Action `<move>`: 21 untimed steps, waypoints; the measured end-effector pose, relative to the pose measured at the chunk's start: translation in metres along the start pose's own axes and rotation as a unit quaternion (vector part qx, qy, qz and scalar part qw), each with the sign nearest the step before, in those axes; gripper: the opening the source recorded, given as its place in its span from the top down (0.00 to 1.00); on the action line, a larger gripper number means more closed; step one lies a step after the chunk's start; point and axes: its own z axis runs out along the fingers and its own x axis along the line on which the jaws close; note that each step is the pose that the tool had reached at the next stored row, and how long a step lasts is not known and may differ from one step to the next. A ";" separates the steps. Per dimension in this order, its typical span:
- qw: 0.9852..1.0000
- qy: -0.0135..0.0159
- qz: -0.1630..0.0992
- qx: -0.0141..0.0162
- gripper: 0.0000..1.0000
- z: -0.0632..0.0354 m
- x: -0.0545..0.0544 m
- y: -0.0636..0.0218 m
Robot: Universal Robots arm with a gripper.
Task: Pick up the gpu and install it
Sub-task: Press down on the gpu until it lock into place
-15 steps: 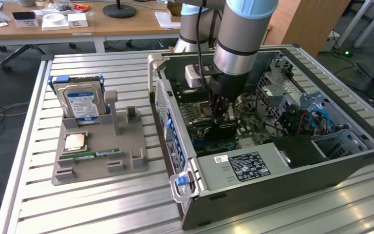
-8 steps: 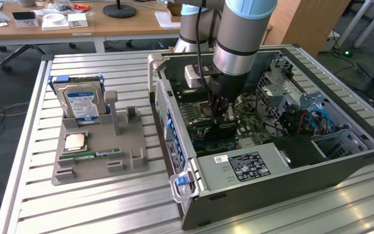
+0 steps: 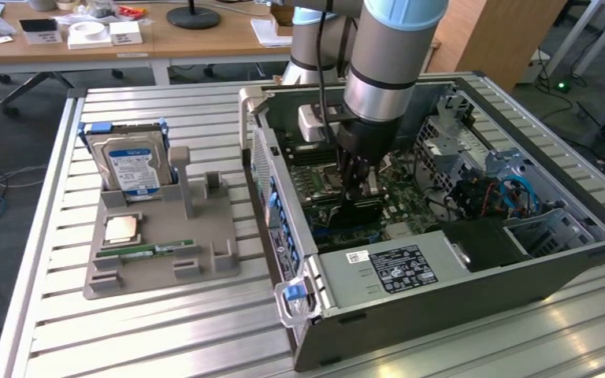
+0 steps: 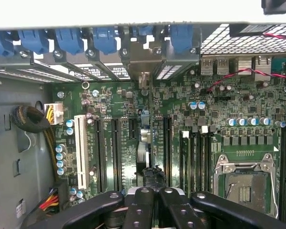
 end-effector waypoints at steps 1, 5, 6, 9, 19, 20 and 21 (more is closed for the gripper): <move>1.000 0.000 0.000 0.000 0.89 -0.0002 0.000 0.0000; 1.000 0.000 0.000 0.000 0.89 0.0001 0.000 0.0001; 1.000 0.000 0.000 0.000 0.89 0.0002 0.000 0.0000; 1.000 0.002 0.000 -0.001 0.89 0.0002 0.000 -0.0001; 1.000 0.002 0.000 -0.001 0.89 -0.0098 -0.001 -0.0003; 1.000 0.002 0.000 -0.001 0.89 -0.0098 -0.001 -0.0003; 1.000 0.002 0.000 -0.001 0.89 -0.0098 -0.001 -0.0003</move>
